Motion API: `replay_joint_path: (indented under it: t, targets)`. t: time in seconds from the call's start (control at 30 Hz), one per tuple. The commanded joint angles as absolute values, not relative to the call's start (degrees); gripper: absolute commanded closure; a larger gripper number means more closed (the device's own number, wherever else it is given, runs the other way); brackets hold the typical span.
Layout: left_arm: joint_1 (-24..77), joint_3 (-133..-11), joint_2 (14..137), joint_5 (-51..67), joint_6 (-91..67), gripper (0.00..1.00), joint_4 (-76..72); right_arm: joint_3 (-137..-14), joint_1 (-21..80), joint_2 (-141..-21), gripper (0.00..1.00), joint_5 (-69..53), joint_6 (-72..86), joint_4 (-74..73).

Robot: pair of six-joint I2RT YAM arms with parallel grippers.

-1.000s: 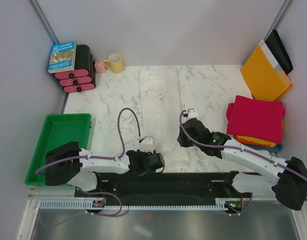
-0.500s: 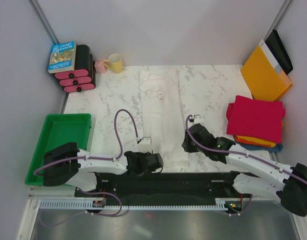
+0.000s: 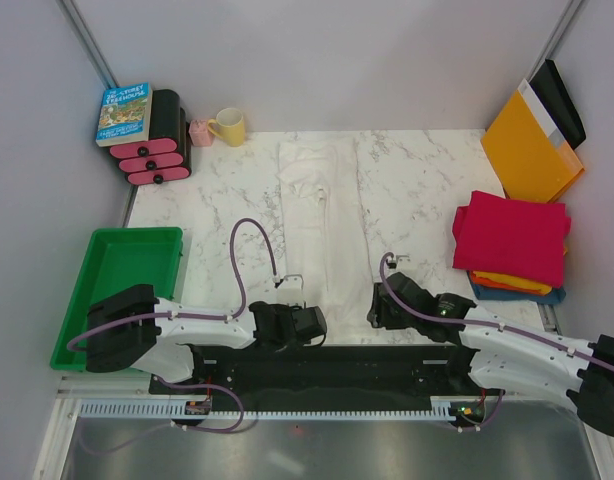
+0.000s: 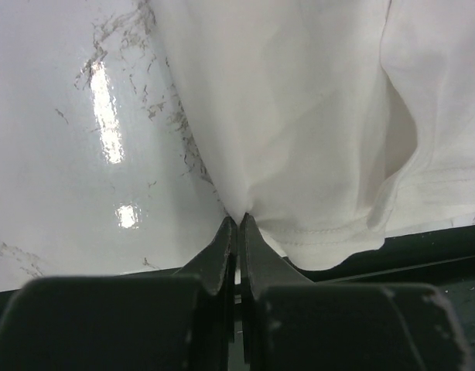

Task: Fold and stack the t-shirts
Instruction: Grab the bottom of the folded rectangular tshirt with both arms

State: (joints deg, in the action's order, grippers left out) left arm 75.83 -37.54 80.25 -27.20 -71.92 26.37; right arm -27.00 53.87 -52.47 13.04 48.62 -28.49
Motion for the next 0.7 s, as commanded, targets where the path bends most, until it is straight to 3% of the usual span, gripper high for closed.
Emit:
replay_joint_path:
  t: [0.0, 0.67]
  targets:
    - [75.94, -38.06, 81.3, -25.66, -70.31, 0.98, 31.11, -25.32, 54.75, -53.96, 0.48, 14.59, 51.15, -26.28]
    - [75.94, -38.58, 80.42, -26.45, -70.75, 0.98, 31.9, -21.53, 57.91, -59.94, 0.54, 9.93, 55.02, -25.75]
